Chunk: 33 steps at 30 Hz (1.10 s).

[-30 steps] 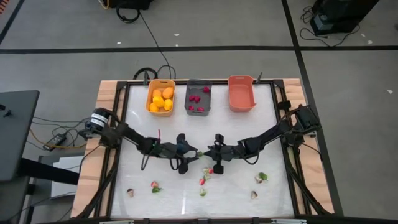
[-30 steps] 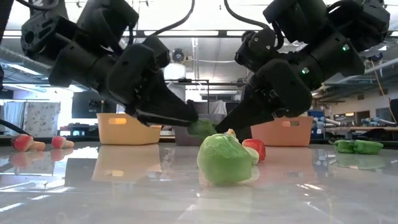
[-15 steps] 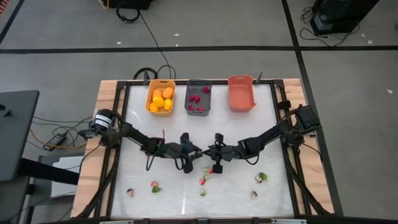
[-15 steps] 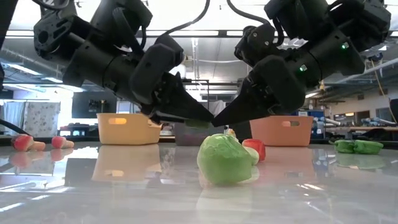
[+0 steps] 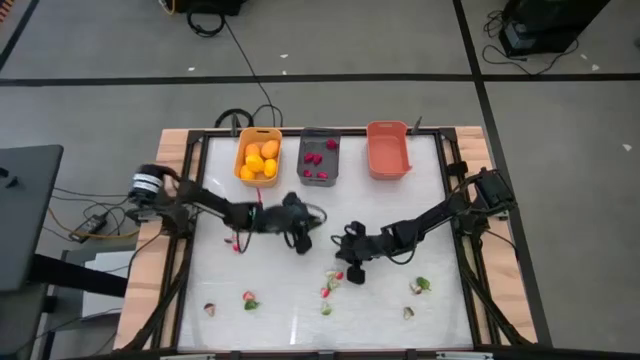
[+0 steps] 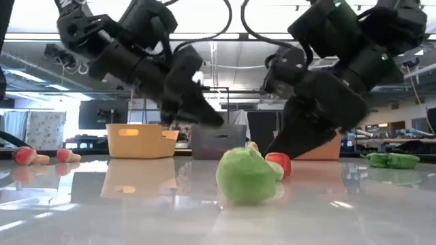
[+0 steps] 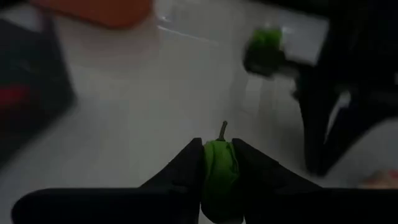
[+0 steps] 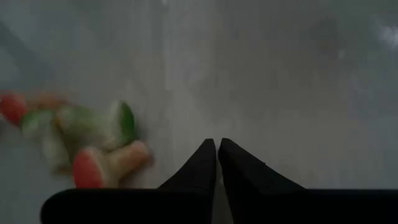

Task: Sort produce into baskets
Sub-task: Put the green chili pepper into the black bin

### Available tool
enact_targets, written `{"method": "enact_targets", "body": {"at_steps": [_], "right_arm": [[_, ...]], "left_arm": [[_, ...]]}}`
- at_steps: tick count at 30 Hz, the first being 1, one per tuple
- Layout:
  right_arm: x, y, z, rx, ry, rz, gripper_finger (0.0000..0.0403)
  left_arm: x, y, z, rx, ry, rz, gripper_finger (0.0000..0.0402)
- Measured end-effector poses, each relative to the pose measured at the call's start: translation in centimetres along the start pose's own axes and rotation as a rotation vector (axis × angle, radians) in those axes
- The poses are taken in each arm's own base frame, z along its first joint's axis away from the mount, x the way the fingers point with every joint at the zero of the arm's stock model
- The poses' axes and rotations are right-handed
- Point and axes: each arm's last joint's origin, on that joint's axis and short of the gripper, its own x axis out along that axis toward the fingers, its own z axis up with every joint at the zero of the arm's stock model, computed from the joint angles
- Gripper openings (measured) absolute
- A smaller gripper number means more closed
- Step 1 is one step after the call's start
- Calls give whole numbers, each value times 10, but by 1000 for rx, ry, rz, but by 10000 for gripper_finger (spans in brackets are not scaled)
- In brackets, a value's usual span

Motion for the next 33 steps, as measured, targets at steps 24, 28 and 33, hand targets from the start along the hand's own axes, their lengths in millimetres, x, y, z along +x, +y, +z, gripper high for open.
{"method": "enact_targets", "body": {"at_steps": [24, 28, 33], "right_arm": [[-56, 2, 16, 16, 53, -49, 35], [-65, -1, 20, 31, 28, -101, 35], [-79, -2, 24, 33, 17, -107, 35]], "left_arm": [[11, 141, 118, 77, 144, 202, 144], [20, 155, 108, 49, 193, 240, 188], [13, 158, 110, 47, 214, 251, 208]]}}
